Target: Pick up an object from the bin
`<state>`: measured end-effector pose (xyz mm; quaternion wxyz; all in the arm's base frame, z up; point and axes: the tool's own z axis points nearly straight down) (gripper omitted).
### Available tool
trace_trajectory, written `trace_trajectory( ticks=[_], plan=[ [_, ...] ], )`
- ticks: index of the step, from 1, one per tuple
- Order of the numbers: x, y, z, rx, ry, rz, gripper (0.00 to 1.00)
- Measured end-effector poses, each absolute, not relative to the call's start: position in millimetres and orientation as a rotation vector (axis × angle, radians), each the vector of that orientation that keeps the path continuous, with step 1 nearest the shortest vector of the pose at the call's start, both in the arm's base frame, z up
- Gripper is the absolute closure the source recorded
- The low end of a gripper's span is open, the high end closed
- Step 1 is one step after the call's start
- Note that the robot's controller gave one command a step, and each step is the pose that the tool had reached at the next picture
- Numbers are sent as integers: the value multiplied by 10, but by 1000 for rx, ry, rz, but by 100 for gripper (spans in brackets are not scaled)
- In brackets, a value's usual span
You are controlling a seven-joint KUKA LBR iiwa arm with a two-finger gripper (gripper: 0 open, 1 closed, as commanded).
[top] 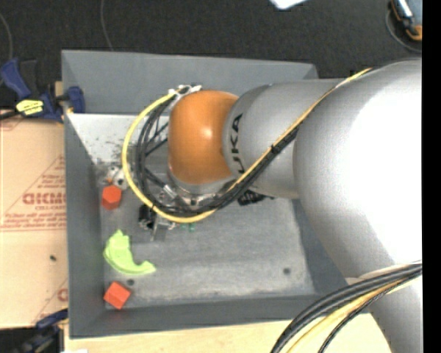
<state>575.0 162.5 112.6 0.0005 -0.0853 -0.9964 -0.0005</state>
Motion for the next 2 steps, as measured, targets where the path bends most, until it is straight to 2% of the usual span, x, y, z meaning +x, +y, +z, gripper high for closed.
trace_trajectory(
  ticks=[2],
  plan=[
    [5775, 1625, 1408, -270, -3137, -6, 100]
  ],
)
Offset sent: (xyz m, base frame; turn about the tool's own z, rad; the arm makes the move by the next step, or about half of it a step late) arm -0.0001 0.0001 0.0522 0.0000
